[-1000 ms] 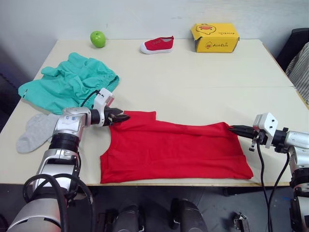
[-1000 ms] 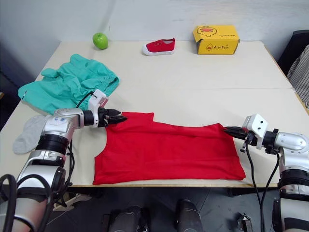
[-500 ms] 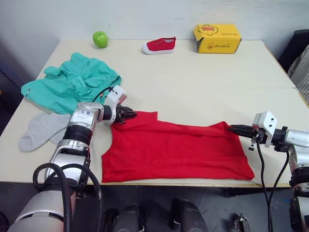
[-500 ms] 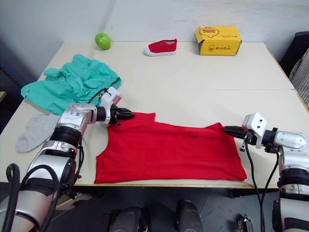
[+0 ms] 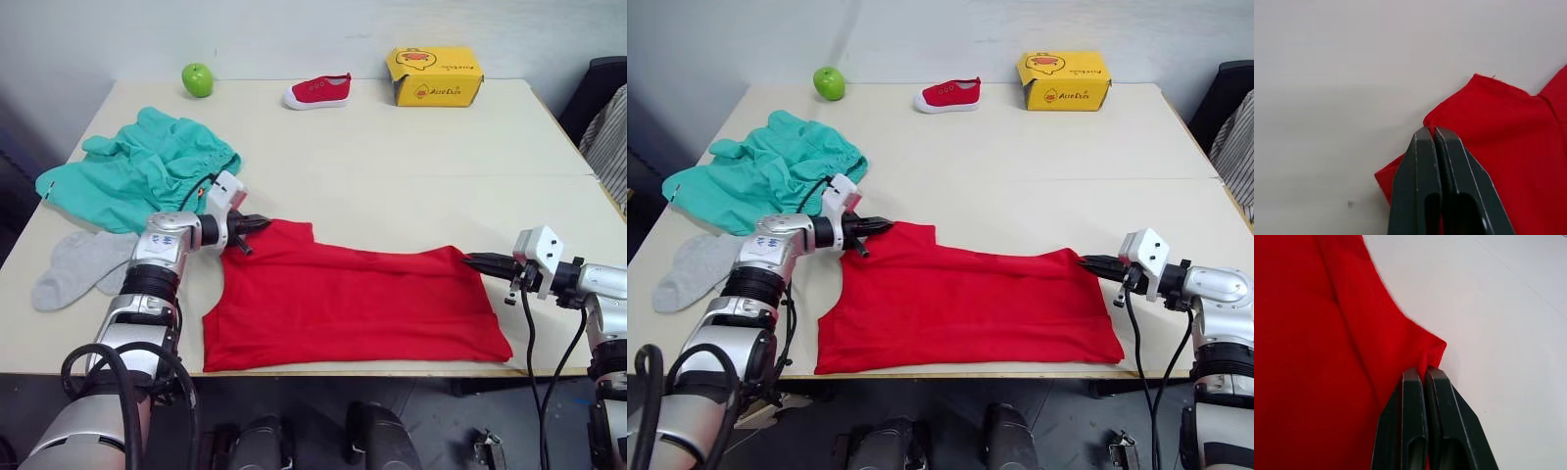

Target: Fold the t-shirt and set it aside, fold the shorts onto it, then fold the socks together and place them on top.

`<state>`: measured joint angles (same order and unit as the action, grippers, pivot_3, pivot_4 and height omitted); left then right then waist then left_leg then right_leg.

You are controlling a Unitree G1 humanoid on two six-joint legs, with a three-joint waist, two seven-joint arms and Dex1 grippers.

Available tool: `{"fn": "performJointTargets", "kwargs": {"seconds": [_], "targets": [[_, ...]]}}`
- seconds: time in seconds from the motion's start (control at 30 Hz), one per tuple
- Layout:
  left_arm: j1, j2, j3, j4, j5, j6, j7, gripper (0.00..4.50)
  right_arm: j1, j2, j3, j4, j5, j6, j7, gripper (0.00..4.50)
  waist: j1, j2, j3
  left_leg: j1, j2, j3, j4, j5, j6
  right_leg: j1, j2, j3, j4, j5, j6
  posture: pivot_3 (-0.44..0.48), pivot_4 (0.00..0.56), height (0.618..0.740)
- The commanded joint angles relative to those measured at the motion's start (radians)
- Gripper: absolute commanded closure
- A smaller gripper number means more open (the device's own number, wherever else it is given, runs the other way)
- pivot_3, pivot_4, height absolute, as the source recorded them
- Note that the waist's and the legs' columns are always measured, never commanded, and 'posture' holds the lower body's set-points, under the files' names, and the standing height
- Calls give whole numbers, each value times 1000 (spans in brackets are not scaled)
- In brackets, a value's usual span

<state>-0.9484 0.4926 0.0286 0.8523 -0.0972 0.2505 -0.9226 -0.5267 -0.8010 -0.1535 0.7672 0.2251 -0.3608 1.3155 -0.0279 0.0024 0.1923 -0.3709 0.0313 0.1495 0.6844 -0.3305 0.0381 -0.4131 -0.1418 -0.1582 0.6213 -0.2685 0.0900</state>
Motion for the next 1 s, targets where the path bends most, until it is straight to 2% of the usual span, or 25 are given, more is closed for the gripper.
{"fn": "performJointTargets", "kwargs": {"seconds": [0.03,0.23,0.5,0.67,0.9,1.0], "targets": [[10,39,49,-35,-49,-60,-49,4477,0,-12,-20,-25,22,-5,-2,4500,0,0,0,0,0,0,0,0,0,0,0,0,0,0,0,0,150,740],[79,75,53,-117,-77,-295,-196,4477,-8,-9,-26,-20,20,-47,-12,4500,0,0,0,0,0,0,0,0,0,0,0,0,0,0,0,0,150,740],[262,102,21,-377,-85,-561,-302,4477,71,-6,-52,-40,26,-240,-52,4500,1,0,0,0,0,0,0,0,0,0,-1,0,0,0,0,0,150,740],[396,140,14,-485,-50,-809,-293,4477,160,0,-49,-58,-4,-399,-126,4500,0,0,0,1,0,0,-1,0,0,0,-2,0,-1,0,0,0,150,740],[507,202,-12,-454,77,-1120,-190,4477,230,-8,-23,-5,-107,-611,-265,4500,-1,0,0,1,0,1,-1,0,0,0,-4,0,-1,0,0,0,150,740],[530,217,-26,-438,111,-1199,-142,4477,249,-14,-7,26,-151,-680,-315,4500,1,0,0,1,0,0,-1,-1,1,0,-5,0,-1,0,0,0,150,740]]}}
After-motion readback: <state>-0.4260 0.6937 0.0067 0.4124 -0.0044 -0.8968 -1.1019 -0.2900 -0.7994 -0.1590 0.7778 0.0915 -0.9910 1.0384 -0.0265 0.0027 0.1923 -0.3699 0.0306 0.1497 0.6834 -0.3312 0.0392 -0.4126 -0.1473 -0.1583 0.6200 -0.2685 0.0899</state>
